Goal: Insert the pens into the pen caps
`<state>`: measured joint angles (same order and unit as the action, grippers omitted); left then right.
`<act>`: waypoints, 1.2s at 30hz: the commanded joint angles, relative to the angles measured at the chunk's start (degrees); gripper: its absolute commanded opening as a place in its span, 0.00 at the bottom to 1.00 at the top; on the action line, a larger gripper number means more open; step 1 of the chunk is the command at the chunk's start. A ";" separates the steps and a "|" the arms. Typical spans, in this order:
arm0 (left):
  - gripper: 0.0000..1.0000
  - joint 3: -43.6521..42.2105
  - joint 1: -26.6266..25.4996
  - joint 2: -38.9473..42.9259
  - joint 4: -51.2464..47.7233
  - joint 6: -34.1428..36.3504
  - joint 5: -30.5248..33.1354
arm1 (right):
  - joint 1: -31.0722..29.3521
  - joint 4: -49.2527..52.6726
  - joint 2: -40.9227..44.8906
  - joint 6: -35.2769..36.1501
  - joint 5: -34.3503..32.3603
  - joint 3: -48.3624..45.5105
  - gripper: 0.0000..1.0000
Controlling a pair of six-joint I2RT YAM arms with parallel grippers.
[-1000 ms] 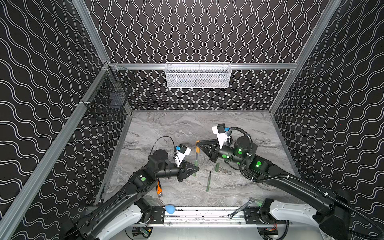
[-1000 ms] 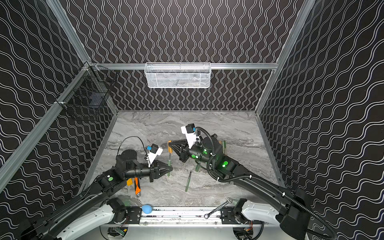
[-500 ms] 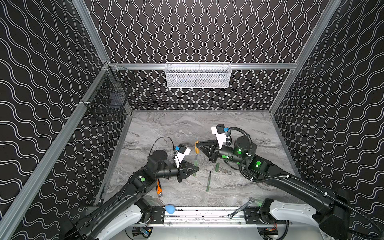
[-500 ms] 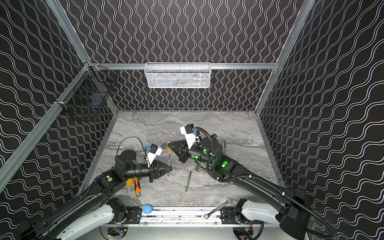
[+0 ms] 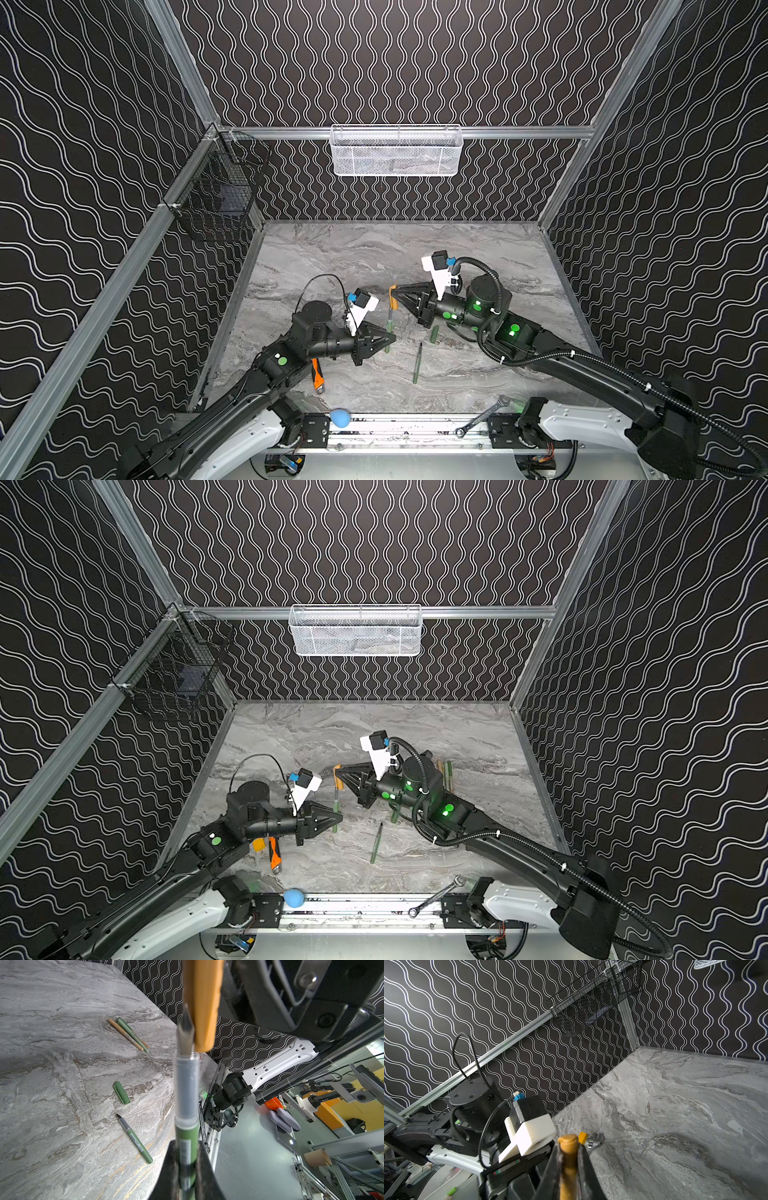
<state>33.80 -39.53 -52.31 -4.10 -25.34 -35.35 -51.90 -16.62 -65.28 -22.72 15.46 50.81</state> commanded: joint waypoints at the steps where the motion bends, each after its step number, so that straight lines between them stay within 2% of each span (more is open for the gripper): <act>1: 0.00 -0.05 0.15 -0.24 3.60 0.04 -0.59 | -0.22 -1.74 0.58 -0.27 -0.33 0.20 0.13; 10: 0.00 -0.16 0.10 -0.34 3.81 0.04 -0.79 | -0.19 -2.23 0.04 1.75 -1.26 2.72 0.13; 36: 0.00 -0.05 2.00 1.21 4.86 -0.19 -1.46 | -0.16 -3.79 -0.42 -0.63 0.29 0.62 0.13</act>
<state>33.76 -37.78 -50.76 -2.26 -25.34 -35.88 -52.05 -19.16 -66.11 -22.74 15.66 51.53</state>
